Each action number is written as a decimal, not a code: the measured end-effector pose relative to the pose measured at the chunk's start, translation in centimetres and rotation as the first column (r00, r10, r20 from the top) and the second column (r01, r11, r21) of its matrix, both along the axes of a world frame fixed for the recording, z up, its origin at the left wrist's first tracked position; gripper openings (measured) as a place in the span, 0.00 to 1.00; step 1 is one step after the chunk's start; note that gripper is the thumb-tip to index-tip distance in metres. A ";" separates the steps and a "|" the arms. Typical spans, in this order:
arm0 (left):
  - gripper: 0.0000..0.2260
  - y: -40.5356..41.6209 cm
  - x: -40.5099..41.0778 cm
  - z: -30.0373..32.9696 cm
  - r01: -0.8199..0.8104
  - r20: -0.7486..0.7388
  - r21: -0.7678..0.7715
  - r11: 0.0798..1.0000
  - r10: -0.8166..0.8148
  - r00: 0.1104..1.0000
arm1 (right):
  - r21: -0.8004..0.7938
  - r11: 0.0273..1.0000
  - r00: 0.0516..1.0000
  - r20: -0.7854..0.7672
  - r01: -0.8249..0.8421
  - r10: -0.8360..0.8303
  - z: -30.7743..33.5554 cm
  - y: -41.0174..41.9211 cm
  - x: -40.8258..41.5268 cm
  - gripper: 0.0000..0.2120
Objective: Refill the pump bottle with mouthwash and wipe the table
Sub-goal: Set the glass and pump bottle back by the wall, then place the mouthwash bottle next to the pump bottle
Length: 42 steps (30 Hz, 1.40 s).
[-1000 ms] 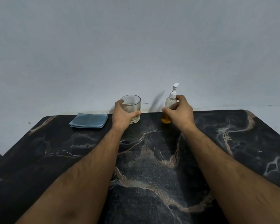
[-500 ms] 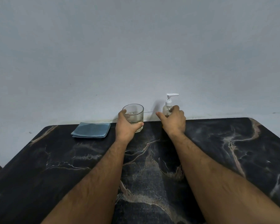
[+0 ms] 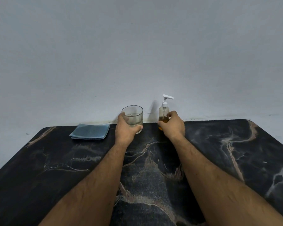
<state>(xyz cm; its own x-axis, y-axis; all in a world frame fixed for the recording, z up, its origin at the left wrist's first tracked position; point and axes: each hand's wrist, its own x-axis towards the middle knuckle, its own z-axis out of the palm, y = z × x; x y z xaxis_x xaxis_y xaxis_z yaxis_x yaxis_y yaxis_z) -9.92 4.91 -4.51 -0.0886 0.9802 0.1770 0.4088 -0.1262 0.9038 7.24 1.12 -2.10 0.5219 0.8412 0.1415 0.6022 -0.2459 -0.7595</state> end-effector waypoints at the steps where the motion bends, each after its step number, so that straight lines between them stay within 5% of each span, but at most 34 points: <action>1: 0.42 0.0 0.0 0.0 -0.003 0.001 -0.001 1.000 0.003 1.000 | -0.001 1.000 1.000 0.006 0.002 -0.002 -0.1 0.0 0.0 0.24; 7: 0.50 -1.8 -0.5 0.4 -0.029 -0.026 -0.042 0.999 0.028 0.999 | 0.043 0.998 0.999 -0.024 0.040 -0.039 0.3 -1.8 0.0 0.40; 10: 0.43 -4.6 -0.8 0.9 -0.091 -0.022 0.009 0.996 0.092 0.996 | 0.053 0.997 0.999 -0.005 0.052 -0.052 0.6 -4.4 -0.2 0.39; 16: 0.22 -14.4 -1.5 3.4 -0.021 0.089 0.069 0.997 0.014 0.996 | 0.064 0.998 1.000 -0.011 -0.013 0.014 2.0 -14.7 -1.7 0.23; 25: 0.16 -30.4 -2.2 5.3 0.210 0.100 0.053 0.976 -0.215 0.972 | 0.177 0.980 0.991 -0.078 -0.092 0.107 3.8 -33.3 -2.8 0.03; 36: 0.16 -39.4 5.5 5.5 0.525 0.115 -0.063 0.849 -0.516 0.849 | 0.225 0.939 0.953 -0.214 0.261 -0.214 3.6 -45.8 3.4 0.05; 42: 0.20 -39.1 10.8 6.7 0.575 0.124 -0.107 0.811 -0.563 0.817 | 0.100 0.961 0.954 -0.182 0.260 -0.239 2.6 -45.1 7.9 0.23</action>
